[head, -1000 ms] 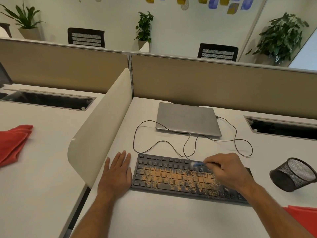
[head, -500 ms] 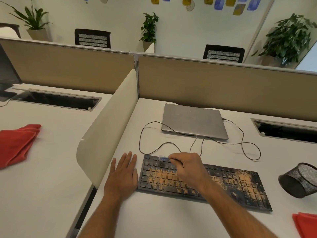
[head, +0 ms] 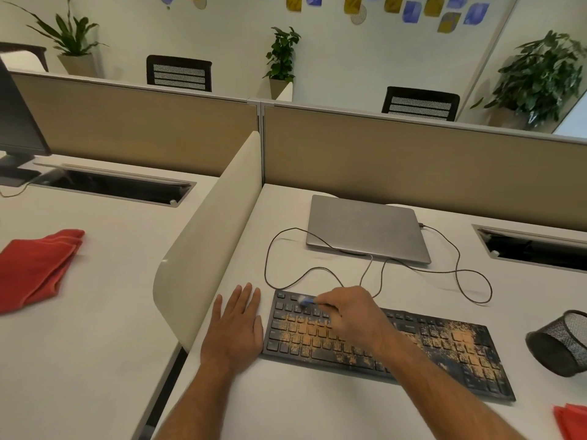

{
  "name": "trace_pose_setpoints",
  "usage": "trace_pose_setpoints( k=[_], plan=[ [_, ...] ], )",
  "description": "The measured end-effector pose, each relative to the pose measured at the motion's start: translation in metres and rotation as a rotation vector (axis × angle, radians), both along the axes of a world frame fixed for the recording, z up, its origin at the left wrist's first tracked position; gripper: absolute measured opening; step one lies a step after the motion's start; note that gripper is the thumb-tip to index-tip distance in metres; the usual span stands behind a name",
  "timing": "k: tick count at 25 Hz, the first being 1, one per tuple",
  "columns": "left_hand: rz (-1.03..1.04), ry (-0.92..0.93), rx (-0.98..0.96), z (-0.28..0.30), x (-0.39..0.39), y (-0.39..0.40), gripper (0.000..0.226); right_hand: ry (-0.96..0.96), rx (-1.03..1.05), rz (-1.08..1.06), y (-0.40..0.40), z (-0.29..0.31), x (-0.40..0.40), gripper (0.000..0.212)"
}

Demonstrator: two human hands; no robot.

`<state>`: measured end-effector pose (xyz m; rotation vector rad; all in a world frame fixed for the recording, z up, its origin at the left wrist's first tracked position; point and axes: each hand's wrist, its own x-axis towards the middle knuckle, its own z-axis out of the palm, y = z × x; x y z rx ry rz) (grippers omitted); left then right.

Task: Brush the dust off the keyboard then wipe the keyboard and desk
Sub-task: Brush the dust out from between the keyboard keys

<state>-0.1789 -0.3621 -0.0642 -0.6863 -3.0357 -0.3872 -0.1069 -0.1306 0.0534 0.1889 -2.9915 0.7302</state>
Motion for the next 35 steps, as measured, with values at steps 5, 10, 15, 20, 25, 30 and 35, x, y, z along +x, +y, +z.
trace_pose_setpoints(
  k=[5,10,15,20,25,30,35],
  plan=[
    [0.0,0.019,-0.002,-0.002,0.0,0.001,0.073,0.023,-0.126,-0.033,-0.003,0.006,0.001,0.019],
    [0.009,0.031,0.008,-0.003,0.0,0.001,0.071,0.056,-0.173,-0.016,-0.018,0.001,-0.001,0.019],
    [0.013,0.04,0.013,-0.004,0.0,0.001,0.07,-0.017,0.045,0.141,-0.025,-0.006,0.0,0.019],
    [0.011,0.033,-0.002,-0.003,0.0,0.0,0.072,0.07,-0.112,0.042,-0.017,0.002,0.002,0.018],
    [0.008,0.023,-0.005,-0.003,0.0,0.0,0.073,-0.031,0.026,0.174,-0.018,-0.002,0.003,0.02],
    [0.005,0.015,-0.008,-0.002,0.0,0.0,0.074,0.044,-0.036,0.109,-0.015,-0.002,0.0,0.019],
    [0.007,0.009,-0.007,-0.002,-0.001,0.0,0.073,0.028,-0.078,0.131,-0.014,-0.003,0.0,0.018]
  ],
)
